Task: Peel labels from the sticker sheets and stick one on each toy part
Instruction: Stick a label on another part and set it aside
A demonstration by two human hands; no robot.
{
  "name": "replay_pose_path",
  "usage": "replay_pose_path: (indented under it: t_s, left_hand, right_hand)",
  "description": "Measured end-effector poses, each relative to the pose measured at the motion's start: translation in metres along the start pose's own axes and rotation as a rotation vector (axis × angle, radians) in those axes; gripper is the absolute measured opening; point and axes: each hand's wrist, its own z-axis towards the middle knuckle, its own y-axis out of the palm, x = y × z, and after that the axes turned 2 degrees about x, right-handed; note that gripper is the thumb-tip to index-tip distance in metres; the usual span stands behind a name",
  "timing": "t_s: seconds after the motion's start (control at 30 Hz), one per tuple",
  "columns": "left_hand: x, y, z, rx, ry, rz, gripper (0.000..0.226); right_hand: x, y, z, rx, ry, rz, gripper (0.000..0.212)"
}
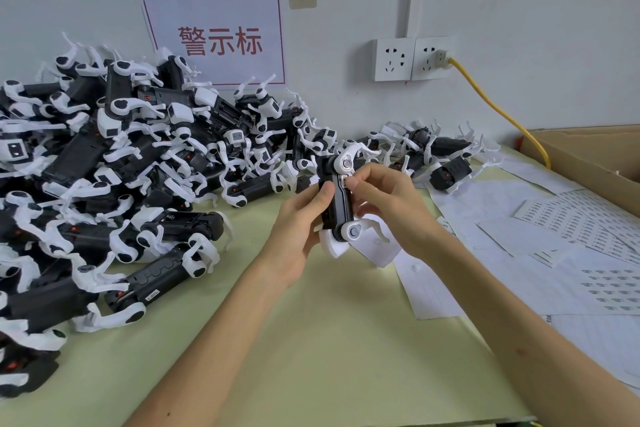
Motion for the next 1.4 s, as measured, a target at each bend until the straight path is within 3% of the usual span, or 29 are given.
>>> replay_pose_path:
  t_s: [0.17, 0.43, 0.83, 1.1, 1.27, 1.4]
  left_hand:
    - [0.002, -0.001, -0.001, -0.048, 0.013, 0.069, 0.032]
    - [0.002, -0.006, 0.000, -0.071, 0.021, 0.094, 0.049]
    - [0.004, -0.008, -0.001, -0.086, 0.008, 0.122, 0.042]
    - [0.007, -0.005, -0.004, -0.081, -0.023, 0.114, 0.045]
    - [0.009, 0.001, -0.005, -0.041, -0.048, 0.190, 0.025]
    - [0.007, 0.003, -0.004, 0.037, -0.071, 0.196, 0.028]
  right_hand:
    - [0.000, 0.002, 0.000, -0.017, -0.026, -0.003, 0.028]
    - [0.002, 0.001, -0.001, -0.112, -0.001, 0.083, 0.025]
    - [-0.002, -0.002, -0.001, -0.165, 0.040, 0.131, 0.020]
    - [0.001, -0.002, 0.000, -0.147, 0.025, 0.032, 0.021]
    - [0.004, 0.000, -0.001, -0.151, 0.016, -0.049, 0.019]
    - [0.006, 0.005, -0.002, -0.144, 0.016, -0.091, 0.020]
